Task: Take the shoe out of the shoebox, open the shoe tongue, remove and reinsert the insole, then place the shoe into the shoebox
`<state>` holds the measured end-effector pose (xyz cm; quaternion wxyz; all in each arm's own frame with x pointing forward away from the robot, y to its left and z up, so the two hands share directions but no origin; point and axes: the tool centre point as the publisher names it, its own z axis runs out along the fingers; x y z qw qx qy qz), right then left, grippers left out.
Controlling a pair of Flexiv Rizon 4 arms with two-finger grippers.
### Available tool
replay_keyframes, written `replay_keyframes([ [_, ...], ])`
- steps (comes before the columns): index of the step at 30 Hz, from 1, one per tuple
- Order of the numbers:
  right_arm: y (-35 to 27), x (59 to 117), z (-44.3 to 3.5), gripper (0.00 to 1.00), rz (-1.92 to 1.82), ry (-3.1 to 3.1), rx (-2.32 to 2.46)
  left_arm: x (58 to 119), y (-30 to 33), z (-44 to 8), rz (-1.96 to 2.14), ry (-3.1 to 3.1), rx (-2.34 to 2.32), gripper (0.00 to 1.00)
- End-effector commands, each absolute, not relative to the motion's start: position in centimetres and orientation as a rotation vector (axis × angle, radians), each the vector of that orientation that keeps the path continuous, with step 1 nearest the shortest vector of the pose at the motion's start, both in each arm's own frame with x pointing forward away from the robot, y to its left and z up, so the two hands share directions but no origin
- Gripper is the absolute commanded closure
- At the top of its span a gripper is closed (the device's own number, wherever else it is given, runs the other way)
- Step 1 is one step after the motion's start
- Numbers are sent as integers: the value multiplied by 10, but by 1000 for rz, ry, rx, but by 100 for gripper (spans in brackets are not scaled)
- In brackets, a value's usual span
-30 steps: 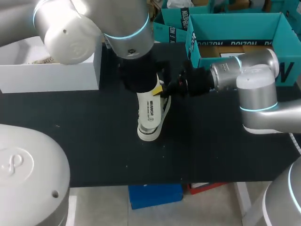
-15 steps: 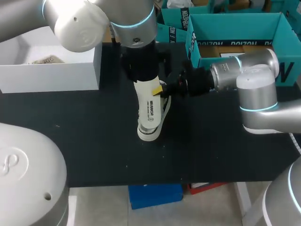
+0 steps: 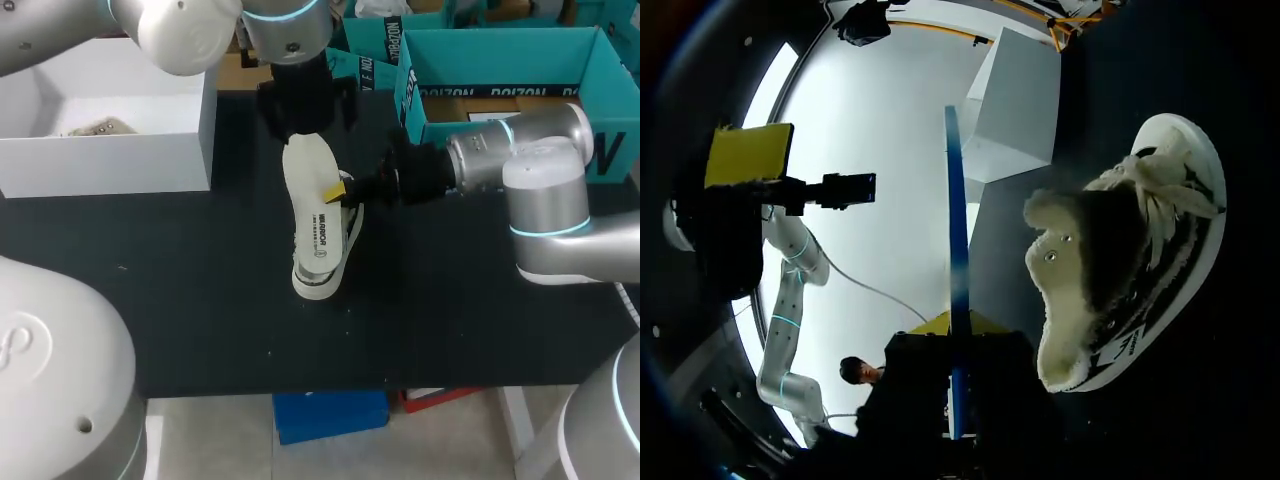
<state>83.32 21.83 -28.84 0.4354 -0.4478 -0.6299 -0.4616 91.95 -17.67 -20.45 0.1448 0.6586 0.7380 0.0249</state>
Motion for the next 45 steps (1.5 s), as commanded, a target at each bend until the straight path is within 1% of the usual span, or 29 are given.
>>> replay_keyframes([
  [1,220,833,-290,100,-1151,-1568,-1117,943,-179,-210,59,2140,1905,0],
  [14,220,833,-290,100,-1151,-1568,-1117,982,-173,-207,78,2156,1876,0],
  [21,220,833,-290,100,-1151,-1568,-1117,984,-174,-205,82,2157,1873,0],
  [30,220,833,-290,100,-1151,-1568,-1117,960,-172,-198,87,2151,1871,0],
  [45,220,833,-290,100,-1151,-1568,-1117,883,-170,-203,90,2175,1851,0],
])
